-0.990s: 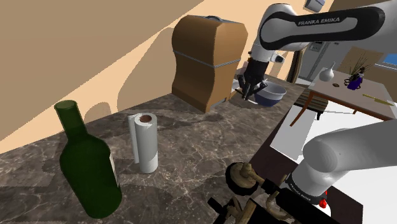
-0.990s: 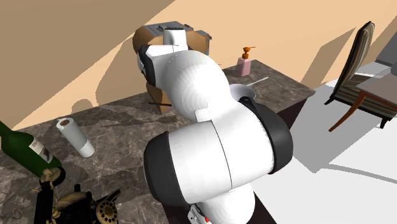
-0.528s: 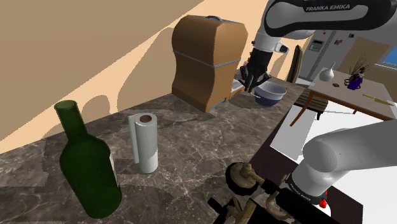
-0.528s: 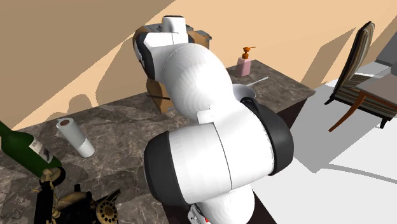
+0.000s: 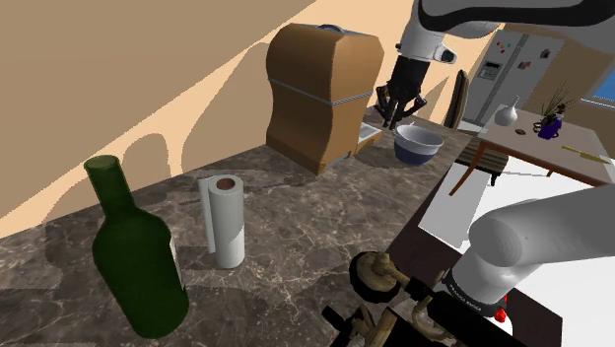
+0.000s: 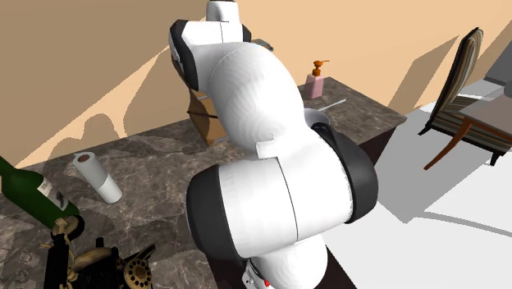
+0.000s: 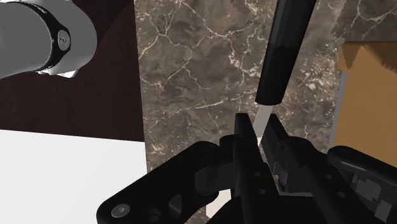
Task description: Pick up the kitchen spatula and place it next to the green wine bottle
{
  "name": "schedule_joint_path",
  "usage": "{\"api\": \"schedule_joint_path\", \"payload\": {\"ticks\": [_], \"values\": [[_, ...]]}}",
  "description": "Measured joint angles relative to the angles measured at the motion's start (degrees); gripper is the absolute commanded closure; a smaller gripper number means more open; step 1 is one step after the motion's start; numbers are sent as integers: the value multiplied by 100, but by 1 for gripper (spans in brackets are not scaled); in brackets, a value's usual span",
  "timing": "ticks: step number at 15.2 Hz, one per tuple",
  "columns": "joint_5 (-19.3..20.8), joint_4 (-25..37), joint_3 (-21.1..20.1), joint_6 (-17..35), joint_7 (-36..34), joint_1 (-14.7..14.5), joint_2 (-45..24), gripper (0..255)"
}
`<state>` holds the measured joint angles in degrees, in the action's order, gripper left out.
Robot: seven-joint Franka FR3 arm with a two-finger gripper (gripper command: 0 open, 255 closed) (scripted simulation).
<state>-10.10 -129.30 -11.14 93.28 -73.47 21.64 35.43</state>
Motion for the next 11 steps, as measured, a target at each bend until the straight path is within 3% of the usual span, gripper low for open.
{"api": "schedule_joint_path", "payload": {"ticks": [11], "values": [[61, 1013, 54, -811, -89, 27, -200, 255]]}}
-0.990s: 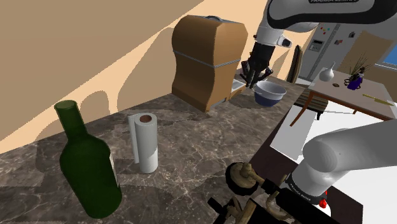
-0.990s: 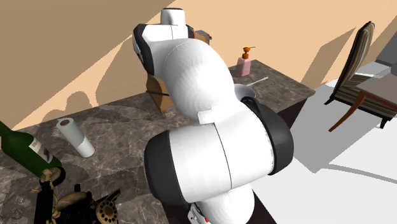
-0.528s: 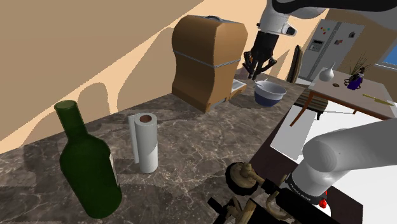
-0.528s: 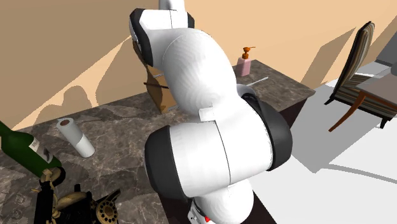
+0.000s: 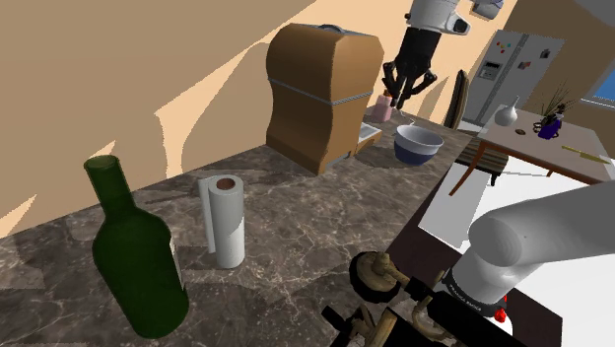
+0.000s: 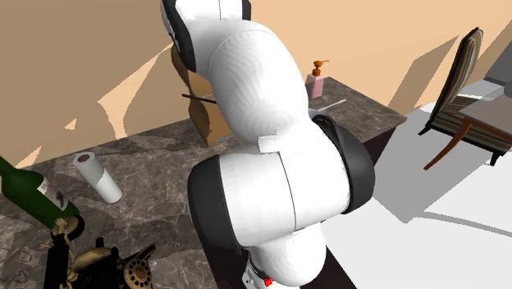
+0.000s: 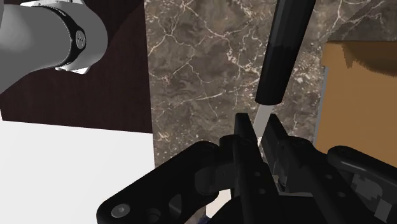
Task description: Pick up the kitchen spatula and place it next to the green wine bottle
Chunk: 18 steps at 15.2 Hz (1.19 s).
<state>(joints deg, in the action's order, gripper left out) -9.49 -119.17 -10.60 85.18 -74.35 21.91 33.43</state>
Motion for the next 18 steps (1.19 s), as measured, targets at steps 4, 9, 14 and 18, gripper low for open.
{"api": "schedule_joint_path", "payload": {"ticks": [4, 9, 14, 18], "values": [[24, 380, 17, -257, -24, 14, -124, 255], [41, 917, 23, -636, -82, 22, -279, 255], [69, 1503, 39, -1013, -123, 38, -487, 255], [82, 1911, 41, -1276, -162, 46, -632, 255]]}}
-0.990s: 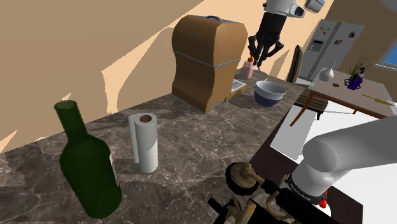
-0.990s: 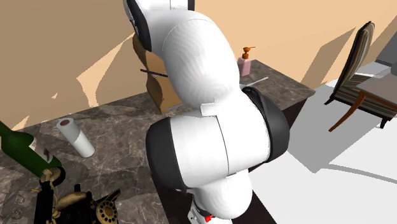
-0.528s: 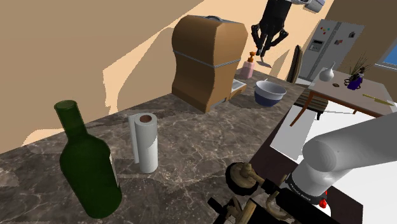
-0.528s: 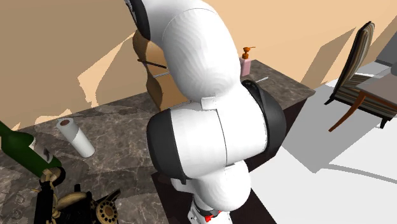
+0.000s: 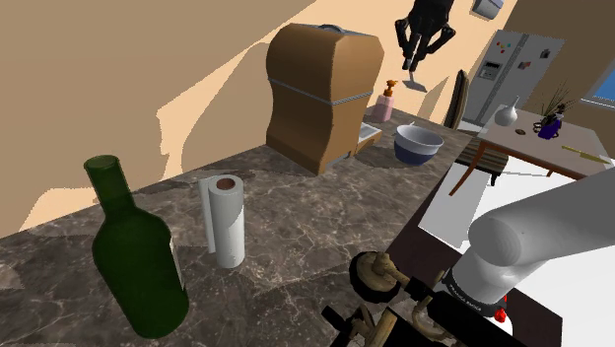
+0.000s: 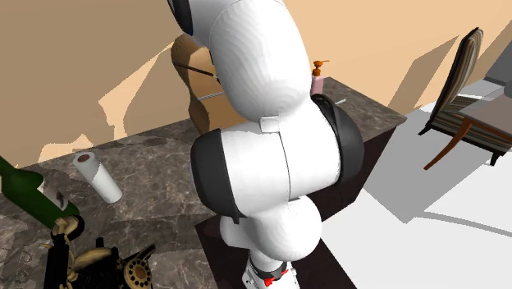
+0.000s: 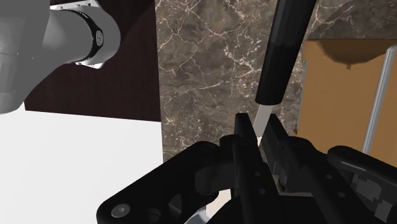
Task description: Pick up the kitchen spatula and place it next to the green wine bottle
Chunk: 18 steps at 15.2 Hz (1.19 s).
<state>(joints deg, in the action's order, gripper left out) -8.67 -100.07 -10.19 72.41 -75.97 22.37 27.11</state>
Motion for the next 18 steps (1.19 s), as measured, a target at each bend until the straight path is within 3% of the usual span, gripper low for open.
{"api": "schedule_joint_path", "payload": {"ticks": [8, 18], "values": [[-346, 233, -739, -42, -1000, -216, -43, 255], [-593, 957, -2132, 181, -2704, -470, -701, 255]]}}
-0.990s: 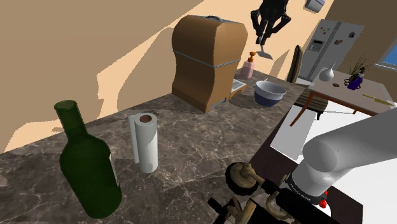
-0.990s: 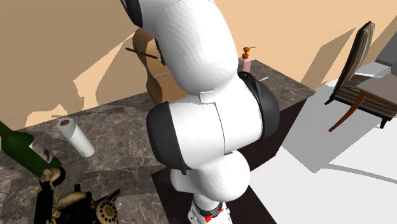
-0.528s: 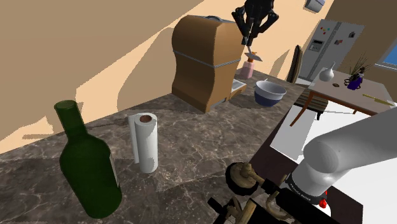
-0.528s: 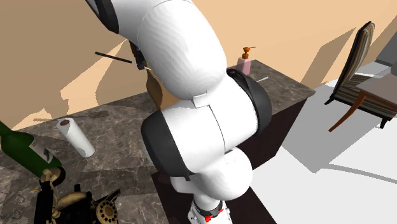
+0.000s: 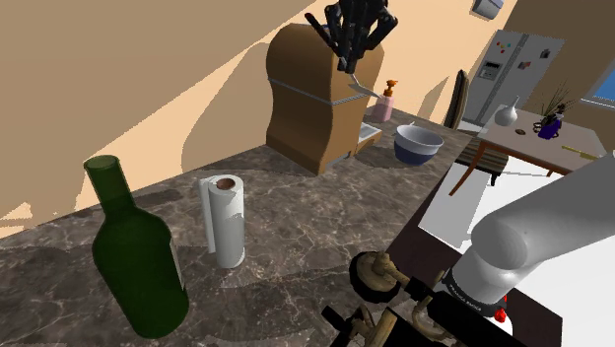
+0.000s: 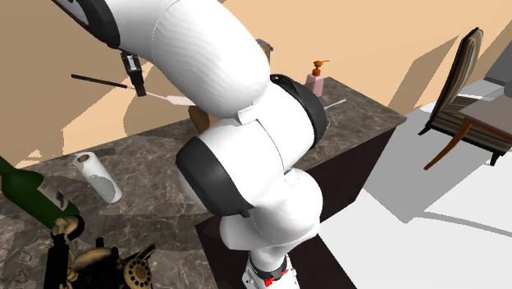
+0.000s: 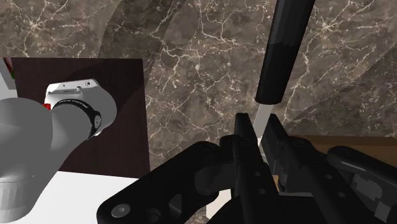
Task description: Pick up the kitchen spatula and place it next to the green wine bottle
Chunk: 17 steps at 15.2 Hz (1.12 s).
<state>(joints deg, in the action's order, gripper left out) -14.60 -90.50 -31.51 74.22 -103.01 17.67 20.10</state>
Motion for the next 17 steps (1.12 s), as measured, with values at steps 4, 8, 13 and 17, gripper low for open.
{"api": "schedule_joint_path", "payload": {"ticks": [4, 8, 13, 17], "values": [[152, 467, -651, 121, -733, -81, -525, 255], [614, 1225, -1441, 108, -1642, -251, -1331, 255], [881, 1223, -1811, 401, -2125, -434, -1685, 255], [696, 707, -1711, 741, -1971, -390, -1436, 255]]}}
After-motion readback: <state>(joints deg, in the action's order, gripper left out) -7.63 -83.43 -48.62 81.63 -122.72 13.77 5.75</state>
